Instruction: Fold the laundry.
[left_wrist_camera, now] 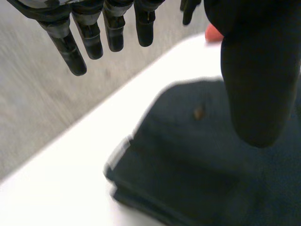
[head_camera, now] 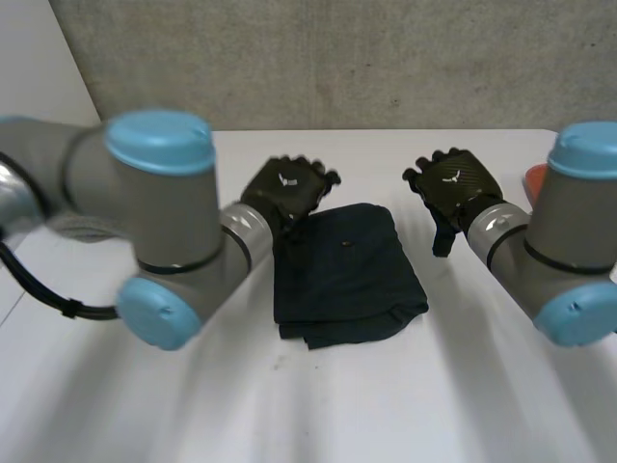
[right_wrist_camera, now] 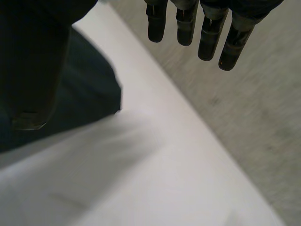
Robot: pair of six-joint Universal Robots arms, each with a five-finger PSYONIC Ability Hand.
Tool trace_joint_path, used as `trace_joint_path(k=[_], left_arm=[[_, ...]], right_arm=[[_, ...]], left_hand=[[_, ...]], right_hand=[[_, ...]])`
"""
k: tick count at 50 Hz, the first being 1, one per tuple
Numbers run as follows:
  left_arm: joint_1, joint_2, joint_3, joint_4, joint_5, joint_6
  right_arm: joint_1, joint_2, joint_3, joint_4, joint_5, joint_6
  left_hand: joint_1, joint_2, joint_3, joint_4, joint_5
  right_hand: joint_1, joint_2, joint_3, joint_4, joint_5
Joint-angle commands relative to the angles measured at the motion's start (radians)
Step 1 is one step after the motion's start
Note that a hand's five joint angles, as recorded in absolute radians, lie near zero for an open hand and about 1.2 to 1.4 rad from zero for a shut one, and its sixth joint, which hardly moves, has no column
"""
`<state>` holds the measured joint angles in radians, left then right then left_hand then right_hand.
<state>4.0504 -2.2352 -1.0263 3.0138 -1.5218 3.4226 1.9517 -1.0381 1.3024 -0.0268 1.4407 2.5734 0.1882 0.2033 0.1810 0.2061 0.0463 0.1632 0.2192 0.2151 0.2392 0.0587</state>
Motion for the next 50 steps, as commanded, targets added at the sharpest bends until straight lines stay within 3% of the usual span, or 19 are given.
trace_joint_path(k=[1,10,23,39,50], left_arm=[[0.022,0.213,-0.107,-0.013,0.120,-0.008],[0.027,0.336,-0.173,-0.102,0.244,-0.052],[0.042,0.358,-0.190,-0.104,0.252,-0.115],[0.048,0.361,-0.195,-0.101,0.250,-0.121],[0.050,0.359,-0.195,-0.101,0.250,-0.123]], right_arm=[[0.073,-0.181,0.270,-0.182,-0.009,0.039],[0.108,-0.160,0.402,-0.229,-0.057,0.188],[0.131,0.030,0.367,-0.354,-0.091,0.183],[0.141,0.142,0.241,-0.438,-0.088,0.160],[0.139,0.233,0.112,-0.438,-0.103,0.154]], left_hand=[[-0.014,-0.029,-0.006,-0.032,-0.046],[-0.014,-0.029,-0.006,-0.032,-0.046],[-0.014,-0.029,-0.006,-0.032,-0.046],[-0.014,-0.029,-0.006,-0.032,-0.046],[-0.014,-0.029,-0.006,-0.032,-0.046]], right_hand=[[0.011,-0.045,-0.041,-0.065,-0.059],[0.011,-0.045,-0.041,-0.065,-0.059],[0.011,-0.045,-0.041,-0.065,-0.059],[0.013,-0.043,-0.039,-0.063,-0.058],[0.394,0.338,0.342,0.318,0.324]])
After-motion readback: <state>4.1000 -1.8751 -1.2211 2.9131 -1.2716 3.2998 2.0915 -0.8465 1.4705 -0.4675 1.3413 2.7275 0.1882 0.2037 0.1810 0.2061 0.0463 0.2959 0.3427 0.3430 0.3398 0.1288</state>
